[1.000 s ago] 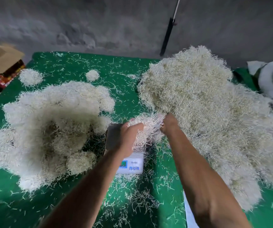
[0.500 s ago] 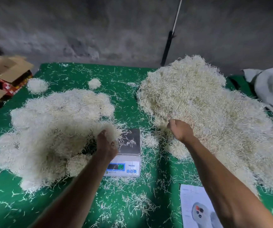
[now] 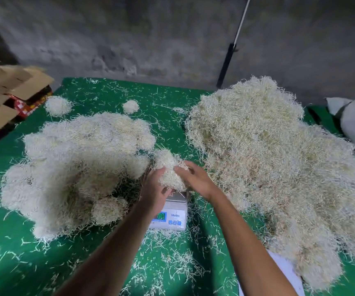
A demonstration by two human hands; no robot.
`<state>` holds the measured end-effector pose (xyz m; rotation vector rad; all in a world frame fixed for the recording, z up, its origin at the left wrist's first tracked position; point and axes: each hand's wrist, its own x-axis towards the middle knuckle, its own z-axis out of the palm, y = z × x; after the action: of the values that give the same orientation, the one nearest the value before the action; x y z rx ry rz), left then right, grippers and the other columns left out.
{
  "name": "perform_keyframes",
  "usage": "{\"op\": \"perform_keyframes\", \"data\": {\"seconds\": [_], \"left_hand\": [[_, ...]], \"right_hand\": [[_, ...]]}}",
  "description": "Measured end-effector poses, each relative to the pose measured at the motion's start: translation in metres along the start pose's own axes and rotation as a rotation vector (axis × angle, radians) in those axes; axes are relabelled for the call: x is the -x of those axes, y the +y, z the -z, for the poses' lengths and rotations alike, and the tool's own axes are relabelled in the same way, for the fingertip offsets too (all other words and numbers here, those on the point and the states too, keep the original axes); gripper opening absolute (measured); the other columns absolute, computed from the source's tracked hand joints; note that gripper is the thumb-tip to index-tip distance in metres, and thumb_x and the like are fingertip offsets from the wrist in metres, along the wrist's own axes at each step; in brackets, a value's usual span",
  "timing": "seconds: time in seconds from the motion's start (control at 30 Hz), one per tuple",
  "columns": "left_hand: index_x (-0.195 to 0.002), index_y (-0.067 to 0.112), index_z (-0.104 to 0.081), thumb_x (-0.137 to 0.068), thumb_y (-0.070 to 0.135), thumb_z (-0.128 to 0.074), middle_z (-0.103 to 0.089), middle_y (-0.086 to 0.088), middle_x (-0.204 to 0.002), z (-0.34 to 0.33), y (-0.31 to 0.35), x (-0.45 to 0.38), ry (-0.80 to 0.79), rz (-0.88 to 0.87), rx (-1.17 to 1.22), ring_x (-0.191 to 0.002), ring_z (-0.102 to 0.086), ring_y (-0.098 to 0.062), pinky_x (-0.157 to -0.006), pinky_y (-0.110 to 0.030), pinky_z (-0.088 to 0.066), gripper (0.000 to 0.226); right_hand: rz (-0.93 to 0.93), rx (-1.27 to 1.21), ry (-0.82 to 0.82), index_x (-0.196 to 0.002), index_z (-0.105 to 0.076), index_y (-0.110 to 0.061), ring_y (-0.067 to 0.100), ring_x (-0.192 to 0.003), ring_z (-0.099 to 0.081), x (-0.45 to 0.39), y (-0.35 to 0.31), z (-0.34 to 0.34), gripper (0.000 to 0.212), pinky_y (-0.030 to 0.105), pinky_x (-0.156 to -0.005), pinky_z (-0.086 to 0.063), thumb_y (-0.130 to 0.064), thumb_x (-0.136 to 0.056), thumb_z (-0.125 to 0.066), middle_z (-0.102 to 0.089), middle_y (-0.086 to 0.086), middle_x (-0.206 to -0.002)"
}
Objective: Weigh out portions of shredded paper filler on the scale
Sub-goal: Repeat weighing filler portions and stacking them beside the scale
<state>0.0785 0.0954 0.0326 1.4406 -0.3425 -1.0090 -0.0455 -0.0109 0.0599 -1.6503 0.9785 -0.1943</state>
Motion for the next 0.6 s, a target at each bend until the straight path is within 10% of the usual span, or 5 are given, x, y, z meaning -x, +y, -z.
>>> {"op": "perform_keyframes", "data": {"seconds": [0.07,0.23,0.33,0.47,0.6], "left_hand": [[-0.144,0.015,-0.049,-0.097,0.017,-0.066,-0.055,0.008,-0.127,0.011,0.001,-0.003,-0.003,-0.013,-0.012,-0.106,-0.065,-0.011,-0.075,-0.016,-0.058,0.049],[-0.129,0.008,-0.059,-0.086,0.022,-0.076,-0.067,-0.008,-0.117,0.048,0.003,-0.022,0.189,0.138,0.053,-0.112,-0.066,-0.028,-0.099,-0.049,-0.054,0.048],[-0.129,0.010,-0.058,-0.087,0.027,-0.077,-0.065,-0.001,-0.111,0.056,-0.002,-0.028,0.195,0.117,0.127,-0.098,-0.066,-0.014,-0.084,-0.036,-0.059,0.049],[-0.135,0.020,-0.059,-0.092,0.036,-0.072,-0.053,-0.001,-0.127,0.061,-0.010,-0.036,0.213,0.232,0.070,-0.111,-0.057,-0.023,-0.096,-0.044,-0.056,0.048],[-0.140,0.017,-0.057,-0.095,0.055,-0.060,-0.058,-0.004,-0.139,0.070,-0.013,-0.040,0.369,0.257,0.022,-0.124,-0.055,-0.027,-0.110,-0.047,-0.043,0.059]], "right_hand": [[-0.018,-0.085,0.066,-0.156,-0.037,-0.023,0.028,-0.120,-0.061,-0.007,0.005,-0.017,0.085,0.049,-0.107,-0.047,-0.067,-0.088,-0.064,-0.061,0.010,-0.131],[-0.112,-0.208,0.178,-0.156,-0.033,-0.008,0.037,-0.116,-0.066,-0.033,0.020,-0.019,0.084,0.036,-0.100,-0.054,-0.045,-0.092,-0.071,-0.060,0.032,-0.128],[-0.076,-0.145,0.247,-0.157,-0.033,-0.008,0.016,-0.076,-0.069,-0.047,0.024,-0.025,0.084,0.029,-0.085,-0.059,-0.053,-0.093,-0.065,-0.063,0.010,-0.079],[-0.143,0.133,0.221,-0.131,-0.057,-0.017,0.023,-0.096,-0.071,-0.056,0.036,-0.030,0.054,0.037,-0.084,-0.062,-0.059,-0.098,-0.056,-0.070,0.007,-0.110],[-0.142,0.152,0.364,-0.101,-0.067,-0.018,0.017,-0.068,-0.074,-0.058,0.049,-0.028,0.033,0.024,-0.048,-0.055,-0.048,-0.103,-0.052,-0.074,-0.001,-0.081]]}}
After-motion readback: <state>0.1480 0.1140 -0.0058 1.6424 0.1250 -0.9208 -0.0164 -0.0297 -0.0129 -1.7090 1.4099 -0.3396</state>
